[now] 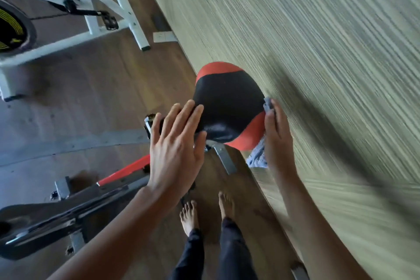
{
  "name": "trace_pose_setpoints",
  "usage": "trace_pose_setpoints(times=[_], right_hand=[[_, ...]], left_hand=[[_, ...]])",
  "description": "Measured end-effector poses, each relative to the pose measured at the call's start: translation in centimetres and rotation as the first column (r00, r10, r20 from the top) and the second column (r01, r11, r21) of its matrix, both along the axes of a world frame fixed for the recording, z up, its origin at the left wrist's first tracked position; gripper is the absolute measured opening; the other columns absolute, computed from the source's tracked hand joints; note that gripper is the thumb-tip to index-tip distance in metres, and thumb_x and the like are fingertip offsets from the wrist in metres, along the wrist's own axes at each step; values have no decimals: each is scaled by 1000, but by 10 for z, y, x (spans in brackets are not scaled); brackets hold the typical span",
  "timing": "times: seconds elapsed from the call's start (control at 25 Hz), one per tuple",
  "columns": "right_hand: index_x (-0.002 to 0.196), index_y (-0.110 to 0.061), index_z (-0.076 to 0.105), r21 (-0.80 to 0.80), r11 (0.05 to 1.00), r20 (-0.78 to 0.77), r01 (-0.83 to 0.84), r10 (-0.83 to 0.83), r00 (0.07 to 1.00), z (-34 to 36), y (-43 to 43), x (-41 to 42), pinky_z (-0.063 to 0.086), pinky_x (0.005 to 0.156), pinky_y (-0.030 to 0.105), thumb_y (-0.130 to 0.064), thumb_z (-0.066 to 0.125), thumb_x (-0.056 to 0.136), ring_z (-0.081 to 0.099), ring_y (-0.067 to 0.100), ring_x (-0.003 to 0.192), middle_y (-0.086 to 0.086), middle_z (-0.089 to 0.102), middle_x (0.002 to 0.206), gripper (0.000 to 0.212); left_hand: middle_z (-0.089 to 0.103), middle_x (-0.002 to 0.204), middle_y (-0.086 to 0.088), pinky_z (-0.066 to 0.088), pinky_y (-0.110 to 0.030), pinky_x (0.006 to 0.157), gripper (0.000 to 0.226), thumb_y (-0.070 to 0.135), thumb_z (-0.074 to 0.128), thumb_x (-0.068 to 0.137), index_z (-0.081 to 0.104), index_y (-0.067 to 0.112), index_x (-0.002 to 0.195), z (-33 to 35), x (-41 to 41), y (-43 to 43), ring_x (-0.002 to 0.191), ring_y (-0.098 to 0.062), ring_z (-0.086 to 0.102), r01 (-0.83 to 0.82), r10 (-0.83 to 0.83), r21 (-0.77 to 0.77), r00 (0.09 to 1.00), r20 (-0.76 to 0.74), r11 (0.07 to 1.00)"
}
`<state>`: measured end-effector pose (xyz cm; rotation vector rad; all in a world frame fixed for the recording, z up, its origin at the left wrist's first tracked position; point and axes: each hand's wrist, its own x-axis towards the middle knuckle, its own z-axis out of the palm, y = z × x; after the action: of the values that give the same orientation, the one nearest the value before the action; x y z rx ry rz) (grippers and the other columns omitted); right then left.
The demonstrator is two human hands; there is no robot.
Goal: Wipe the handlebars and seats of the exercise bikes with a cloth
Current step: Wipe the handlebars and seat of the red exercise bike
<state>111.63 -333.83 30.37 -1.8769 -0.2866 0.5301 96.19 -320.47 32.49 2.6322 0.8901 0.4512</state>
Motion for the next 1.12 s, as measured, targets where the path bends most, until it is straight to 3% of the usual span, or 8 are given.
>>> trace_pose_setpoints(times=[0.28,0.44,0.52,0.64,0.8,0.84,0.96,1.12], right_hand=[[143,-20,53,-151,917,-64,-369,363,930,18,44,79,29,113,10,-26,40,108,45,-22,117,-19,54,137,37],[138,-33,55,-389,733,34,-558,617,787,40,92,99,29,78,-10,-34,36,108,48,-23,93,-25,52,130,36],[135,-37,56,-473,631,78,-614,725,685,43,119,102,39,93,6,-36,32,107,55,-13,106,-20,53,136,37],[129,-37,60,-667,379,61,-641,886,460,42,160,97,39,97,39,-36,27,105,50,17,124,-10,53,136,41],[128,-25,64,-890,-77,-36,-450,994,-99,49,191,61,32,85,36,-29,30,104,51,30,120,0,58,132,42],[126,-26,65,-889,-128,-66,-440,986,-152,51,193,58,32,84,34,-29,32,103,52,28,121,-2,59,132,41],[112,-34,71,-772,-64,-97,-633,995,18,54,192,78,42,95,41,-38,42,99,55,19,119,-12,62,125,32],[121,-32,68,-502,326,-90,-801,902,423,47,166,115,34,106,31,-34,41,103,51,7,121,-15,59,125,33]], left_hand=[[57,141,2,38,-48,110,46,17,65,87,62,20,133,-2,8,-2,132,-21,52,-74,74,3,997,33,997],[58,139,5,36,-44,111,47,17,69,84,64,23,131,-2,10,-1,132,-17,52,-108,109,-22,993,35,994],[58,139,6,36,-45,111,48,16,70,83,65,23,130,-2,11,-2,132,-17,52,-121,123,-33,992,33,992],[58,140,7,36,-45,112,48,17,71,83,65,25,130,-1,12,-3,132,-16,51,-146,147,-45,989,25,988],[60,138,6,37,-48,110,50,15,75,80,66,24,128,1,13,0,131,-19,53,-157,158,-75,987,13,985],[61,137,7,38,-48,110,50,15,76,79,67,24,127,2,14,2,130,-19,54,-162,163,-85,987,12,983],[61,137,7,39,-49,109,48,17,75,80,67,25,127,1,13,4,129,-19,54,-158,159,-84,987,4,984],[60,137,7,40,-48,108,46,18,69,82,66,25,128,-1,12,4,129,-19,54,-140,141,-69,990,12,988]])
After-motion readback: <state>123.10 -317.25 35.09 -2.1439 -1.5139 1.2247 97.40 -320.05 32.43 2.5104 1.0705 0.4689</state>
